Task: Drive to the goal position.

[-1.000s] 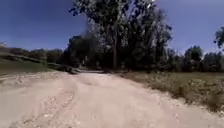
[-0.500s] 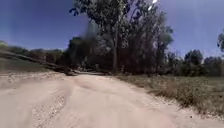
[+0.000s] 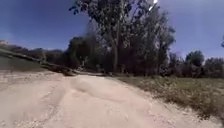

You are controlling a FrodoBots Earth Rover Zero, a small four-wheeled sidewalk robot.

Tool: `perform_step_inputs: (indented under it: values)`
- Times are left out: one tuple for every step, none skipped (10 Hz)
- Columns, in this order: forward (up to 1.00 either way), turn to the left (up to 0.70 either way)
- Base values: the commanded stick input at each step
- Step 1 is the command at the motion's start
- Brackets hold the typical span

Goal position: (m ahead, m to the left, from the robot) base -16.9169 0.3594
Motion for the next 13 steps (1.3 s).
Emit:
perform_step_inputs:
  values:
    - [0.85, 0.0]
    - [0.85, 0.0]
    - [0.85, 0.0]
    - [0.85, 0.0]
    - [0.85, 0.01]
    - [0.85, 0.03]
    - [0.85, 0.05]
    - [0.85, 0.03]
    - [0.85, 0.02]
    - [0.85, 0.01]
    - [0.85, 0.0]
    - [0.85, 0.0]
    - [0.85, 0.0]
